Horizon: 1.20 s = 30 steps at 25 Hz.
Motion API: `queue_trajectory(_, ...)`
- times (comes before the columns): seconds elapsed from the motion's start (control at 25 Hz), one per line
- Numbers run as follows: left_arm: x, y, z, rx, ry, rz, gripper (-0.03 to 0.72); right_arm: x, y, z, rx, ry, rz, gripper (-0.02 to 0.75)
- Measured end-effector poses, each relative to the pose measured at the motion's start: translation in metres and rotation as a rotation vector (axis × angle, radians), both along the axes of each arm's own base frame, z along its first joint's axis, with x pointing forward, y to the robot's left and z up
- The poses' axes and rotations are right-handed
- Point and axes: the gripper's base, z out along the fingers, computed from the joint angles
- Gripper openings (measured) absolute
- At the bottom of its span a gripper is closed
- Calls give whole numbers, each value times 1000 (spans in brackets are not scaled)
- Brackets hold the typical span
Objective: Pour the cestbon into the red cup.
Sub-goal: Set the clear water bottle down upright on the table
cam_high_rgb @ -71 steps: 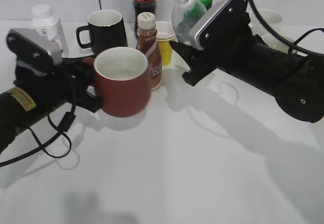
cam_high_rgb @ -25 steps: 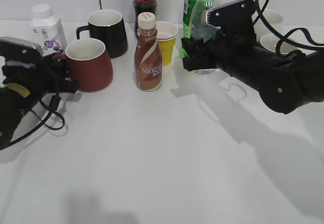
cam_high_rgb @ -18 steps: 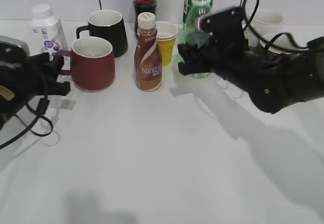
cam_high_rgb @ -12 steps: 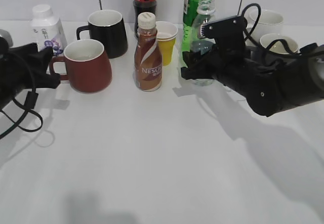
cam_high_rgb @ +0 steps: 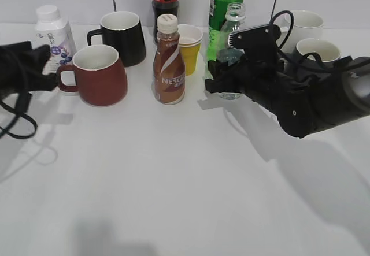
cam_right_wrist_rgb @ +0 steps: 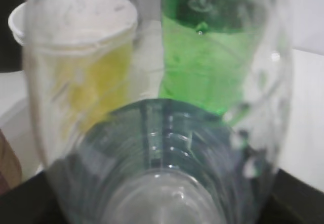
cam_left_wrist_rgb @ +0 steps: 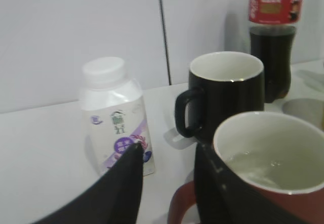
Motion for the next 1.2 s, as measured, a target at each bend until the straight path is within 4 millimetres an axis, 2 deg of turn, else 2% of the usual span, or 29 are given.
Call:
queue_trajectory(0.16,-11,3,22,-7,48,4,265,0,0,0,8,6,-2,472)
queue_trajectory(0.32,-26,8,41,-34,103,23,265,-2,0,-5,20,76,-11,556)
queue_trajectory(0.52,-43,13,65,-95,144,43,265,-6,-1,-11,-6,204,-11,577)
queue_trajectory(0.72,-54,13,93,-119,177,17,265,-12,-2,7,-15,262,-2,580)
queue_trajectory(1.0,-73,10,121,-80,390,-54,265,-28,-6,31,-59,431,13,580)
queue_trajectory(1.2,-98,11,139,-40,559,-105,265,-44,-11,46,-110,560,34,580)
